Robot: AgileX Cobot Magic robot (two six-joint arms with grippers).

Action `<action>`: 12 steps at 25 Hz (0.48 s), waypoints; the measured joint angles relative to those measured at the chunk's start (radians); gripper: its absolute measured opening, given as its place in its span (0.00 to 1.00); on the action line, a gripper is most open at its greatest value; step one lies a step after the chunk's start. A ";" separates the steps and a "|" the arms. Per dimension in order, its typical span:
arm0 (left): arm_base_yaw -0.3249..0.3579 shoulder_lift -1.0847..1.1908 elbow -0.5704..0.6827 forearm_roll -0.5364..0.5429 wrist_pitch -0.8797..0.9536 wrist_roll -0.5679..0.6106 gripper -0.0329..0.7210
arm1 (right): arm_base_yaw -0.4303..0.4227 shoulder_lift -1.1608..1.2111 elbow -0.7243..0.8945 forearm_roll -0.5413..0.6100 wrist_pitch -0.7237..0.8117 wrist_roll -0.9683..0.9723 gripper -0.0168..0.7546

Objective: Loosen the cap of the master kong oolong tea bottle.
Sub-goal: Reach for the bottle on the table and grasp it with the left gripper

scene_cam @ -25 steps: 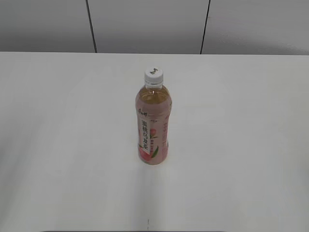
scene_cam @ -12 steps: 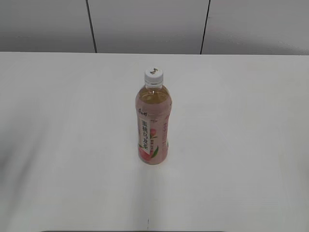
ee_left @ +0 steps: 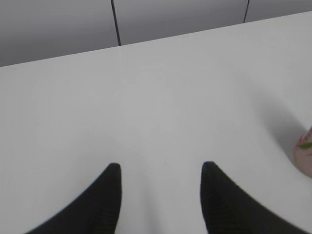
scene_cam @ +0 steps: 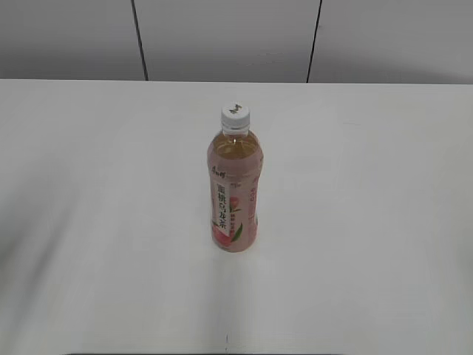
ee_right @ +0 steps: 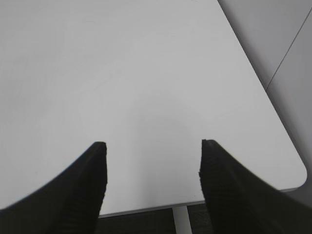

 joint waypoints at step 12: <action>0.000 0.000 0.000 0.302 -0.015 -0.359 0.48 | 0.000 0.000 0.000 0.000 0.000 0.000 0.62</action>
